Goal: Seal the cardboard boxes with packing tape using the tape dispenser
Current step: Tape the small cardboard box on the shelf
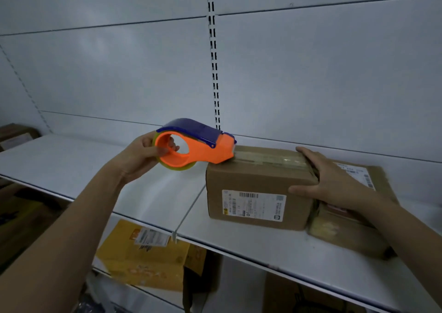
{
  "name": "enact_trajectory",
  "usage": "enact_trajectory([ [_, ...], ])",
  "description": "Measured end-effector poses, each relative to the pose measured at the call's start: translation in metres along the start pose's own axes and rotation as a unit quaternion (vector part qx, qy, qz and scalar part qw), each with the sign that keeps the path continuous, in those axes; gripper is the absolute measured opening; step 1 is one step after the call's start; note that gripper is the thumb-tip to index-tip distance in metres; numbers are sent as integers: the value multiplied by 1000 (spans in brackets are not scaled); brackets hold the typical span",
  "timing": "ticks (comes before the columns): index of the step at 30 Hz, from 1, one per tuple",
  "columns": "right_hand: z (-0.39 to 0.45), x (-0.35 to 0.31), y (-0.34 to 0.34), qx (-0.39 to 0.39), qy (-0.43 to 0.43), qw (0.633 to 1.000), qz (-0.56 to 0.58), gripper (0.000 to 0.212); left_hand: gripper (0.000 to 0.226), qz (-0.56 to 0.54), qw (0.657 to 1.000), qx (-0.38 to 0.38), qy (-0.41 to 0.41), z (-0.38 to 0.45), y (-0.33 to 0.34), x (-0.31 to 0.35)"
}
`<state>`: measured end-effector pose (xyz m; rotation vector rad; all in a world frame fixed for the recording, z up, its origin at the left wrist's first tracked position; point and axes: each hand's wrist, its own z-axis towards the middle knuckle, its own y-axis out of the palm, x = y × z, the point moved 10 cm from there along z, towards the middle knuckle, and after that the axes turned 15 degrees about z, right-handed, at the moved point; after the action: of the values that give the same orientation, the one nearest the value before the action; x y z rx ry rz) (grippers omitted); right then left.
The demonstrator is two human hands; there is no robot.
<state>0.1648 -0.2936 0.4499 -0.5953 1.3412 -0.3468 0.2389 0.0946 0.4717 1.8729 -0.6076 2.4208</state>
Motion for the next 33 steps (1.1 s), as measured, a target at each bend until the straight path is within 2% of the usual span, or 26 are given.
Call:
enact_trajectory([
  [7,-1,1,-1,5,0,1000,6,119,80,75,997,18,9,-4,-23,-19],
  [9,-1,-1,0,4,0,1000,16,117,79,93,995,40,-1,-5,-21,-31],
  [13,-7,-15,6,-23,-24,998,48,106,61,141,987,81,-18,-13,8,-55],
  [18,-3,-20,4,-48,-38,998,5,94,63,171,978,84,-89,-31,41,-81],
  [22,13,-19,-2,-75,-42,995,-47,84,75,115,986,82,-92,-42,46,-87],
  [25,24,-15,-6,-79,-38,993,-81,71,108,84,985,102,-110,-53,42,-96],
  [28,28,-12,-10,-60,-40,986,-153,68,126,68,988,74,-118,-63,36,-98],
  [31,29,-28,-6,-20,-83,944,-317,69,125,142,984,32,-98,-68,30,-88],
  [33,30,-40,11,-23,-89,921,-377,69,127,216,974,3,-66,-66,36,-75],
])
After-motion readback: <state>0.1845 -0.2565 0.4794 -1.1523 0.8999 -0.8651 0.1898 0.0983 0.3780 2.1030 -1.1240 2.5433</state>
